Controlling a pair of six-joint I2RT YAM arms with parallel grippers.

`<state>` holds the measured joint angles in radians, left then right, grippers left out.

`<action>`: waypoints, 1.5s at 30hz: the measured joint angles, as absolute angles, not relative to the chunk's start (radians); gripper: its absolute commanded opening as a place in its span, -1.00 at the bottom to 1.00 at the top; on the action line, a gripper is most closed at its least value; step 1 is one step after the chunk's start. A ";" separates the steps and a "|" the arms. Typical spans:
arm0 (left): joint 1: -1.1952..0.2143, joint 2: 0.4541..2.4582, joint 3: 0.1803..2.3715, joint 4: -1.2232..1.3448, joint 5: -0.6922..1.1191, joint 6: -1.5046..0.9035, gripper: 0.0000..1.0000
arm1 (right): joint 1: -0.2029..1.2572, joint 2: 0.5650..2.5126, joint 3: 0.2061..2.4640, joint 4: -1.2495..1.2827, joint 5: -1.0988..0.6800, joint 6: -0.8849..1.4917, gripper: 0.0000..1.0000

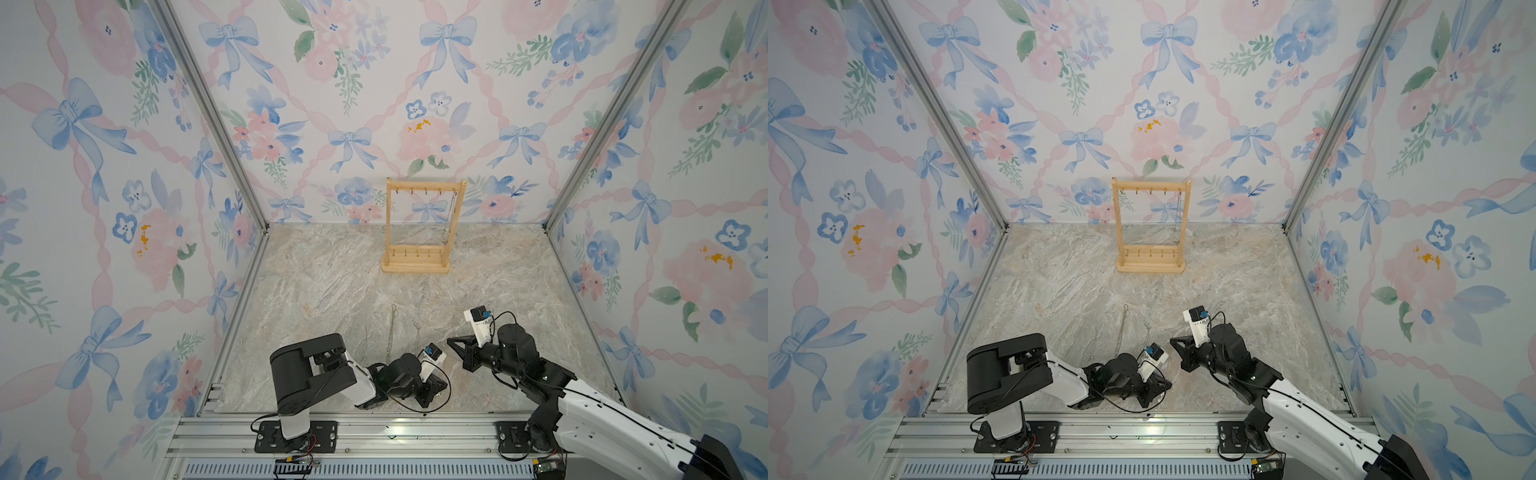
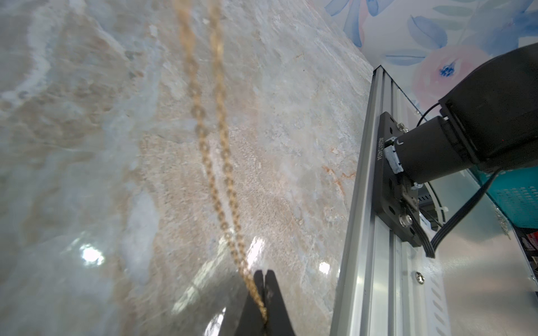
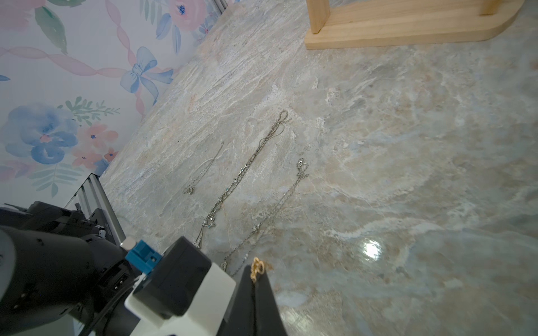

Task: Take the necklace off the jewelry display stand
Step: Place the necklace at the center of the board.

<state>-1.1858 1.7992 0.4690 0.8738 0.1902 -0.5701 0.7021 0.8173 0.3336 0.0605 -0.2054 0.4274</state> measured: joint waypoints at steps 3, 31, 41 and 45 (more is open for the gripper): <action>-1.186 1.808 0.476 0.872 0.187 -0.581 -1.00 | 0.702 0.882 0.372 0.058 -0.197 0.414 -1.00; -1.214 1.809 0.533 0.785 0.025 -0.572 -1.00 | 0.700 1.003 0.327 0.206 -0.107 0.336 -1.00; -1.251 1.809 0.533 0.785 -0.060 -0.542 -0.88 | 0.695 0.986 0.288 0.261 -0.100 0.337 -1.00; -1.261 1.801 0.527 0.781 -0.090 -0.532 -0.79 | 0.695 0.986 0.284 0.278 -0.100 0.338 -1.00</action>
